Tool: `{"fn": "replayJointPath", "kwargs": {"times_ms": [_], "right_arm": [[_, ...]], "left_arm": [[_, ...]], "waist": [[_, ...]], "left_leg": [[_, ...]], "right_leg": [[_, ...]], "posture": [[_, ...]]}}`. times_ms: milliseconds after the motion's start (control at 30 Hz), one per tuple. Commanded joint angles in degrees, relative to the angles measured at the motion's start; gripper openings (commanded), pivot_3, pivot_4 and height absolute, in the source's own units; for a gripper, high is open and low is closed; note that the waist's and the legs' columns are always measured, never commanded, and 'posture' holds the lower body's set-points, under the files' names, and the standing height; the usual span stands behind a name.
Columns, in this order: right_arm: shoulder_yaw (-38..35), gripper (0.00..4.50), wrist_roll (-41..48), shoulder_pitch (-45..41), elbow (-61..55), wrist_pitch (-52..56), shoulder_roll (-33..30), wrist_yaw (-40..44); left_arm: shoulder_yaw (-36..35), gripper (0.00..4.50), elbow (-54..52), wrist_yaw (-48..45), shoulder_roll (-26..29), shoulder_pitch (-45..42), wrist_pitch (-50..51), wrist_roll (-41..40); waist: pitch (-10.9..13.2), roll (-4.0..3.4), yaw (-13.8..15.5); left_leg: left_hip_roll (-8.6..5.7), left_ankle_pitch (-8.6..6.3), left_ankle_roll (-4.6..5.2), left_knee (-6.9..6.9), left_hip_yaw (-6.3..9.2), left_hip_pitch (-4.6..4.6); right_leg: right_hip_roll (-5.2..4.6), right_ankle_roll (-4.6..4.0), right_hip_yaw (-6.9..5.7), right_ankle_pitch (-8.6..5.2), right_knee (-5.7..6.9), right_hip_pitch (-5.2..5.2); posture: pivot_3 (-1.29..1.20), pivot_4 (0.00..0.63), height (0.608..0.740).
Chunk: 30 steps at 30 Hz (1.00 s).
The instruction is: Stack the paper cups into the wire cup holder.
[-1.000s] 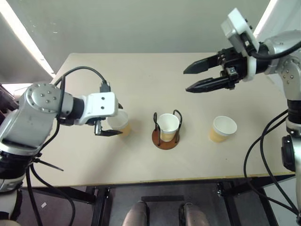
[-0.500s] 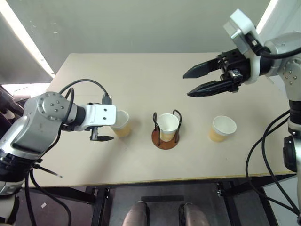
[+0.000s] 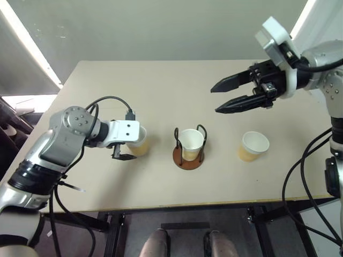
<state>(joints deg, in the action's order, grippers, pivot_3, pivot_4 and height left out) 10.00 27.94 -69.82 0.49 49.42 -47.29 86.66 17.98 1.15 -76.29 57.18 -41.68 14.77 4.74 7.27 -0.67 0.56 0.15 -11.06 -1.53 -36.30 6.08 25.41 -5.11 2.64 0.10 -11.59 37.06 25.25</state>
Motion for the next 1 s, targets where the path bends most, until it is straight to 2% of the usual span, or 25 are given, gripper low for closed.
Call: {"fn": "replayJointPath", "kwargs": {"times_ms": [33,367,400,600,700,1000], "right_arm": [[-1.11,2.96,2.19,0.90,-4.85,1.48,-1.45,0.03],[-2.48,2.96,5.06,2.95,-8.02,4.37,-2.86,-1.90],[-2.47,2.96,5.37,3.04,-8.19,4.56,-3.07,-1.99],[-3.15,2.96,6.48,3.93,-9.00,5.18,-3.83,-3.70],[-3.77,2.96,6.80,4.88,-9.22,5.10,-4.31,-4.98],[-6.85,2.96,9.15,9.26,-12.33,7.43,-6.19,-9.42]], "left_arm": [[-0.77,3.93,1.39,-2.18,-0.48,-1.55,-2.33,-0.74],[-1.59,0.26,4.80,-9.77,-1.54,-4.06,-7.48,-4.57],[-1.82,0.06,4.73,-10.59,-1.63,-4.46,-7.16,-5.25],[-2.81,0.06,7.32,-14.10,-2.84,-11.33,-4.62,-8.11],[-3.07,0.06,10.52,-15.89,-3.81,-17.52,-2.62,-10.47],[2.87,0.06,21.35,-16.21,-7.18,-34.42,-2.84,-18.32]], "waist": [[0.00,0.01,0.00],[-0.01,0.02,0.01],[-0.01,0.02,0.02],[-0.02,0.04,0.07],[-0.03,0.04,0.06],[-0.03,0.04,0.19]], "left_leg": [[0.00,0.00,0.00,0.00,0.00,0.01],[-0.01,0.00,0.05,-0.16,-0.01,0.04],[-0.01,0.00,0.05,-0.16,-0.01,0.05],[-0.01,0.01,0.07,-0.24,0.00,0.09],[-0.01,-0.01,0.11,-0.28,-0.03,0.10],[-0.02,-0.05,0.17,-0.48,0.00,0.39]], "right_leg": [[0.00,0.00,0.00,0.00,-0.01,0.00],[0.00,0.09,0.01,0.06,0.00,-0.01],[0.00,0.10,0.01,0.06,0.00,-0.01],[0.00,0.12,0.00,0.07,0.02,-0.01],[0.00,0.14,0.02,0.09,0.00,-0.02],[-0.01,0.26,0.01,0.14,-0.16,0.04]], "posture": [[0.00,0.150,0.740],[0.00,0.150,0.740],[0.00,0.150,0.740],[0.00,0.150,0.740],[0.00,0.150,0.740],[0.00,0.150,0.740]]}}
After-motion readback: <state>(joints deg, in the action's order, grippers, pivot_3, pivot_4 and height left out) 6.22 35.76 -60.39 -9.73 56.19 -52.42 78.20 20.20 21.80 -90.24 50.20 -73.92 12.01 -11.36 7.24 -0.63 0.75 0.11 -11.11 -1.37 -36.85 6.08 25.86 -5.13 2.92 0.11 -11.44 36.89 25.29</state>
